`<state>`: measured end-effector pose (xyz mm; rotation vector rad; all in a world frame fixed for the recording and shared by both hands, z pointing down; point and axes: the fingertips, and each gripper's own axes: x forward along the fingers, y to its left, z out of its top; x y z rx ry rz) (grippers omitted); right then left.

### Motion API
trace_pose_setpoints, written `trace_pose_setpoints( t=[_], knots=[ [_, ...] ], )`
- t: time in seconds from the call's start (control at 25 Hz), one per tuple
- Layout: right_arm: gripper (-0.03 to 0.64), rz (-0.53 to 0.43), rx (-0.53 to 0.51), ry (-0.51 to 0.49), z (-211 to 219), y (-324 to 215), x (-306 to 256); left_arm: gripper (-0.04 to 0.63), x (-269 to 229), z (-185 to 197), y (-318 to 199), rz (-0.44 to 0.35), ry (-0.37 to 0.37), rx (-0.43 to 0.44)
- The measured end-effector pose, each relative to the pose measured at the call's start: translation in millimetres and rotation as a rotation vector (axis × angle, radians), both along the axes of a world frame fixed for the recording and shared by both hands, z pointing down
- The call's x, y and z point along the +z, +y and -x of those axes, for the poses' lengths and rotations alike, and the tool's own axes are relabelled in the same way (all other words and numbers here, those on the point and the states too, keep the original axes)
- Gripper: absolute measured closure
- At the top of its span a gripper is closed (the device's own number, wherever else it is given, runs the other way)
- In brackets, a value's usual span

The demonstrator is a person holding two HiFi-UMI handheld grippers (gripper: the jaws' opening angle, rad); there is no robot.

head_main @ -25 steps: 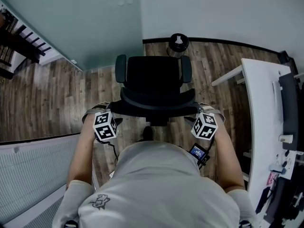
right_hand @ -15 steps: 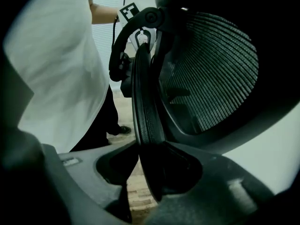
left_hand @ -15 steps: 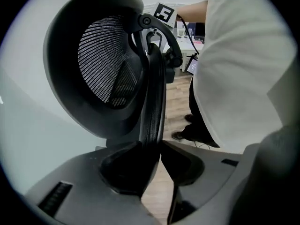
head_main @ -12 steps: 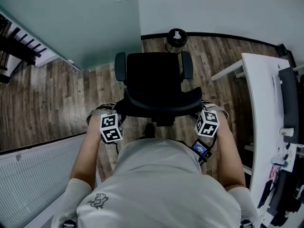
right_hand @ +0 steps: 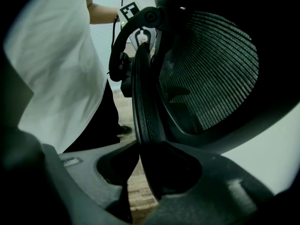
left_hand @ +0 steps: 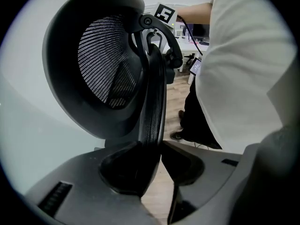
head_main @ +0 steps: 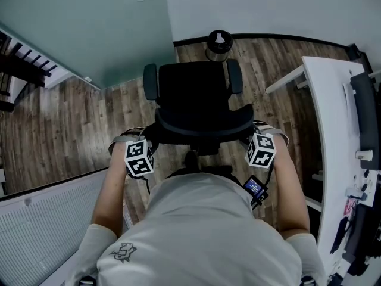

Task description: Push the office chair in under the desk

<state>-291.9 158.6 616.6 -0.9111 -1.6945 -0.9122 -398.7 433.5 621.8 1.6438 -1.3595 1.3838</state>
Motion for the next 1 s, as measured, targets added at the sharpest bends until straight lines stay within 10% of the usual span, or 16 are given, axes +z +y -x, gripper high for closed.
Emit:
trace_pose_setpoints(
  t=[1.0],
  knots=[
    [0.468,0.004,0.236,0.016,-131,-99,-1,0.443,1,-81,-126,0.100,0.070,0.315]
  ],
)
